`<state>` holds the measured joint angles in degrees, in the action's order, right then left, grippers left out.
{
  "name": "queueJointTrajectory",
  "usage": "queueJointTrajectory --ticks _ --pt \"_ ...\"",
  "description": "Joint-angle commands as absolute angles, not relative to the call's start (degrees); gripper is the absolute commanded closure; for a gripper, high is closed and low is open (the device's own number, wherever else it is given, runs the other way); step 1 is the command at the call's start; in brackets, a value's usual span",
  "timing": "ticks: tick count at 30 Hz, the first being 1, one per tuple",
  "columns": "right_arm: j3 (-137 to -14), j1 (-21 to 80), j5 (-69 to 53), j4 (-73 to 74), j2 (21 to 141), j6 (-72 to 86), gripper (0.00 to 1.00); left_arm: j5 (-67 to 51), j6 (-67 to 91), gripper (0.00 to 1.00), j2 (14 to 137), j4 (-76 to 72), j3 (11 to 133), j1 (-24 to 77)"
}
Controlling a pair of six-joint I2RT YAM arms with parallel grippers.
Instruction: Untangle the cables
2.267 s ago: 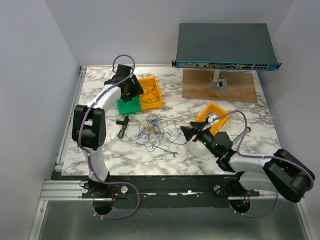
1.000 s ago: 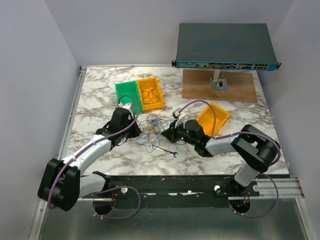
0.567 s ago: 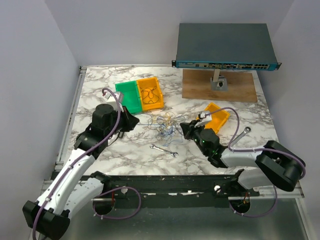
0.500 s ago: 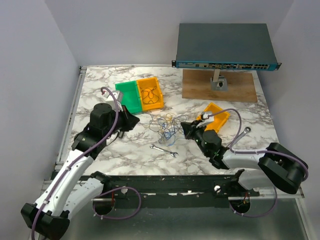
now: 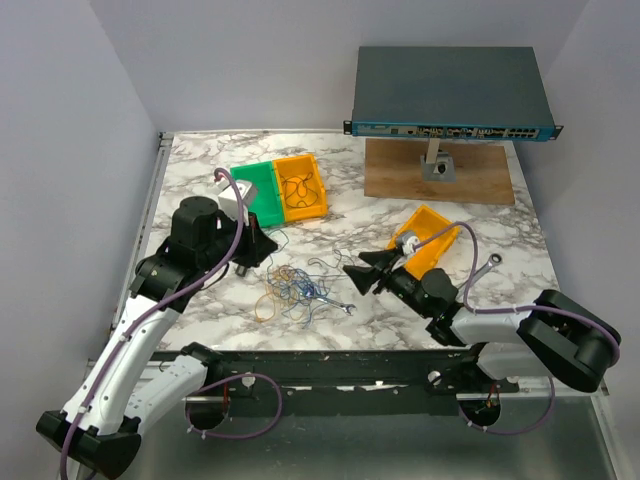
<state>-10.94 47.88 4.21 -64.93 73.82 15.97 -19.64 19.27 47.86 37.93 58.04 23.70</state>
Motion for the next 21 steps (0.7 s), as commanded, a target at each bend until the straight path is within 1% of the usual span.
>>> queueJointTrajectory --ticks 1,3,4,8,18,21 --pt "-12.2 47.9 -14.8 -71.3 75.9 13.6 0.34 -24.0 14.3 1.00 45.8 37.4 55.6 23.7" --pt "-14.1 48.2 -20.1 -70.4 77.8 13.4 0.25 -26.3 14.4 1.00 45.7 36.3 55.3 24.0" --pt "-15.2 48.8 -20.7 -69.0 78.6 13.2 0.24 -26.9 14.5 1.00 45.6 36.1 55.5 24.1" --pt "-19.2 52.8 -18.5 -63.7 82.1 10.1 0.24 -28.1 14.5 1.00 45.7 36.0 58.0 24.7" --pt "-30.3 60.9 -7.9 -58.9 95.9 10.0 0.23 -34.9 17.7 1.00 47.5 36.8 68.7 25.2" --pt "-35.6 62.6 -1.4 -55.6 101.6 11.1 0.22 -38.5 19.7 1.00 48.2 35.9 72.1 25.2"
